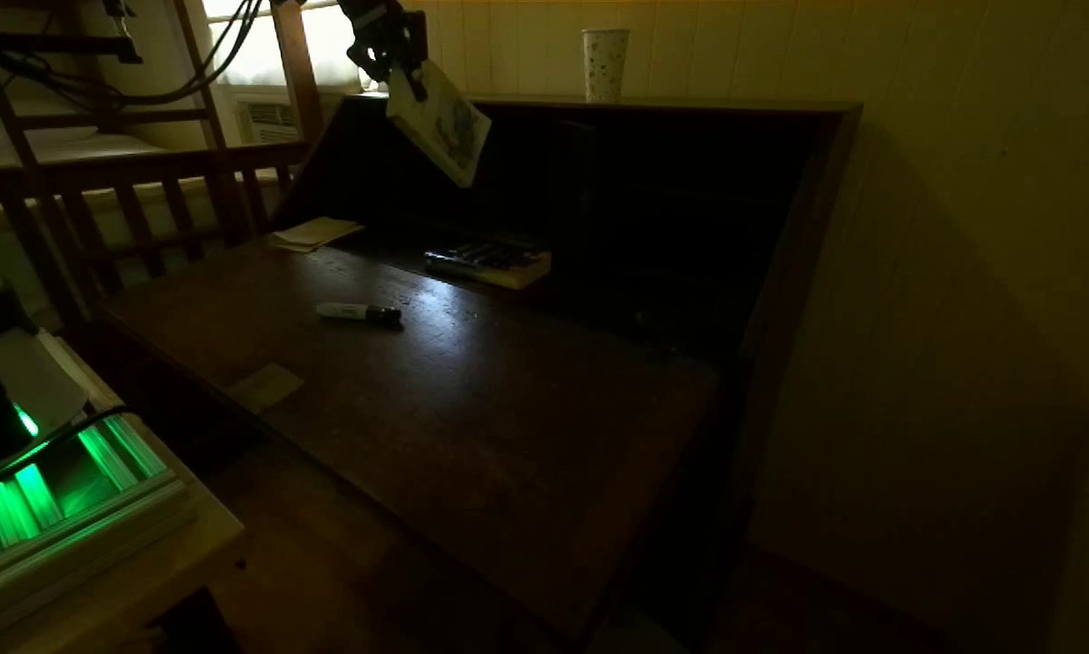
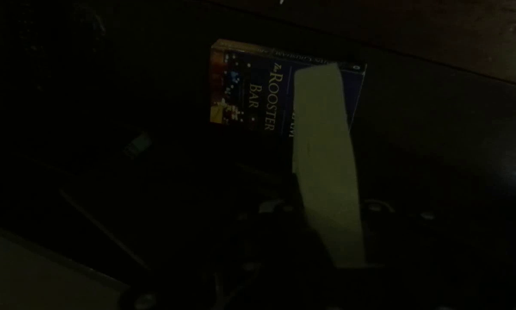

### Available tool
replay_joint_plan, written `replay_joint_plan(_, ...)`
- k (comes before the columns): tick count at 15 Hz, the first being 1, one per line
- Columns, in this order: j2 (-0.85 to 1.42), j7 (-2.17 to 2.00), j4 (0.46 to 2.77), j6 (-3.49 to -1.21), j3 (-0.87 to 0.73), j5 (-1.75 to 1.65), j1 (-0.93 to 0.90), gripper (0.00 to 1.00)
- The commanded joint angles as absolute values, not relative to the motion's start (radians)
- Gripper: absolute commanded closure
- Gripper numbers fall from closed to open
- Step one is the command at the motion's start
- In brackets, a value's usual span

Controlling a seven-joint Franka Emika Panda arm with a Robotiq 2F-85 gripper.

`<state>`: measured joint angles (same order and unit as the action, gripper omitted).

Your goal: Put the book on top of the dresser

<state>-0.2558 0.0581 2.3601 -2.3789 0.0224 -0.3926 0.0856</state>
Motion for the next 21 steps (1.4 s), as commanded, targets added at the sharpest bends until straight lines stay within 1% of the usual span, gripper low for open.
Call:
replay_joint_plan(1, -0.323, 0.026, 2.363, -2.327, 0.038, -0.424, 0.077, 0.94)
replay_joint_plan(14, -0.403, 0.002, 2.281, -2.278, 0.063, -0.423, 0.078, 0.94)
replay_joint_plan(21, -0.333, 0.005, 2.183, -2.281, 0.078, -0.600, 0.110, 0.94)
